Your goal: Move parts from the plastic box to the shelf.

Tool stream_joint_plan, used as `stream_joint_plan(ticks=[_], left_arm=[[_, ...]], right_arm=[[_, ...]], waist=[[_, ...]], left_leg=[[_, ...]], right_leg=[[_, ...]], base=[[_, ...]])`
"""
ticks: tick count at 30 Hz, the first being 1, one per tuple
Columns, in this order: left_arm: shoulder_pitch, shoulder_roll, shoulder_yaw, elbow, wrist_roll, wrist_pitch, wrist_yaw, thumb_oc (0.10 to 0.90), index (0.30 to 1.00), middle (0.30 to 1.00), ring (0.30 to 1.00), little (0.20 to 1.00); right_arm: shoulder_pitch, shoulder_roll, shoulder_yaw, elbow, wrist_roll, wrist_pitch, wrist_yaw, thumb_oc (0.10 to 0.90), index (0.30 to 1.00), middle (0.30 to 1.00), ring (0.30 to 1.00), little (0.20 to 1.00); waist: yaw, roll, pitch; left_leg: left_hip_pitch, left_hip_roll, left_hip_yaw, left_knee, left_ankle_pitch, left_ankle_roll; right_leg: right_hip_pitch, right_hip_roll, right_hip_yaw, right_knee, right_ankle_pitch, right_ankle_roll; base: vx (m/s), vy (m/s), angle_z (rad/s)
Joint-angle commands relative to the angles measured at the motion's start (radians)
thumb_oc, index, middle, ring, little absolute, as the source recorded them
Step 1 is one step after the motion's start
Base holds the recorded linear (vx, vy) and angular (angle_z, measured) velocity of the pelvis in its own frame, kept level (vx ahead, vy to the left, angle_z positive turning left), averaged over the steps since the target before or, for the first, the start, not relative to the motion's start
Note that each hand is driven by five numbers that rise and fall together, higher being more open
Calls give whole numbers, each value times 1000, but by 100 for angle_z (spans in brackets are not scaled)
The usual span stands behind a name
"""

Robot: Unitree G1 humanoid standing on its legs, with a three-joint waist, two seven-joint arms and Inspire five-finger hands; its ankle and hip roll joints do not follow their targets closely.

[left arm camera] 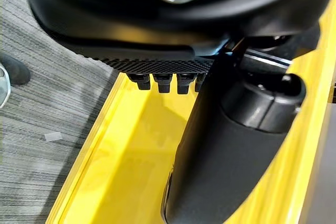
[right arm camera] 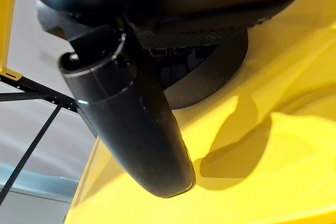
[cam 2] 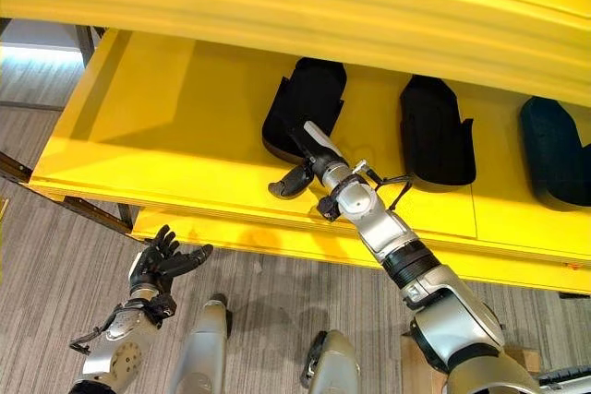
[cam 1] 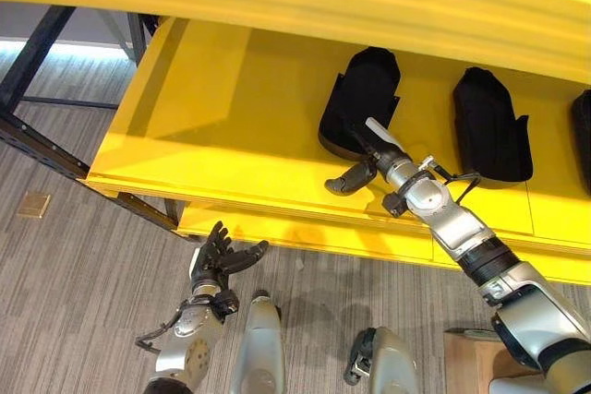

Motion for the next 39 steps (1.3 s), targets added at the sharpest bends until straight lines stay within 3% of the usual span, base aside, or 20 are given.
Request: stream_joint_plan(ticks=[1, 14, 25, 39], left_arm=[[-18, 7, 35, -75, -5, -72, -7, 900, 1000, 1000, 1000, 1000], [-15, 9, 36, -76, -8, -68, -8, 900, 1000, 1000, 1000, 1000], [-18, 22, 39, -71, -31, -77, -8, 900, 1000, 1000, 1000, 1000], [-13, 27, 34, -65, -48, -79, -6, 900, 1000, 1000, 1000, 1000]], right_arm=[[-62, -40, -15, -122, 46, -83, -11, 900, 1000, 1000, 1000, 1000], [-79, -55, -15, -172, 74, -97, -10, 900, 1000, 1000, 1000, 1000], [-226, -81, -28, -289, 143, -142, -49, 900, 1000, 1000, 1000, 1000], [-255, -97, -94, -436, 230, -199, -91, 900, 1000, 1000, 1000, 1000]], waist=[[1, -2, -26], [0, 0, -30], [1, -5, -40], [-10, -2, -43]], left_leg=[[69, 47, -22, 36, -91, 36], [74, 51, -22, 31, -92, 35], [72, 49, -20, 32, -94, 37], [55, 39, -13, 38, -92, 41]], right_leg=[[48, 2, 46, -92, 101, 2], [51, 3, 43, -92, 99, 1], [46, 2, 45, -93, 106, 5], [35, 1, 49, -103, 118, 8]], base=[[0, 0, 0], [0, 0, 0], [0, 0, 0], [0, 0, 0]])
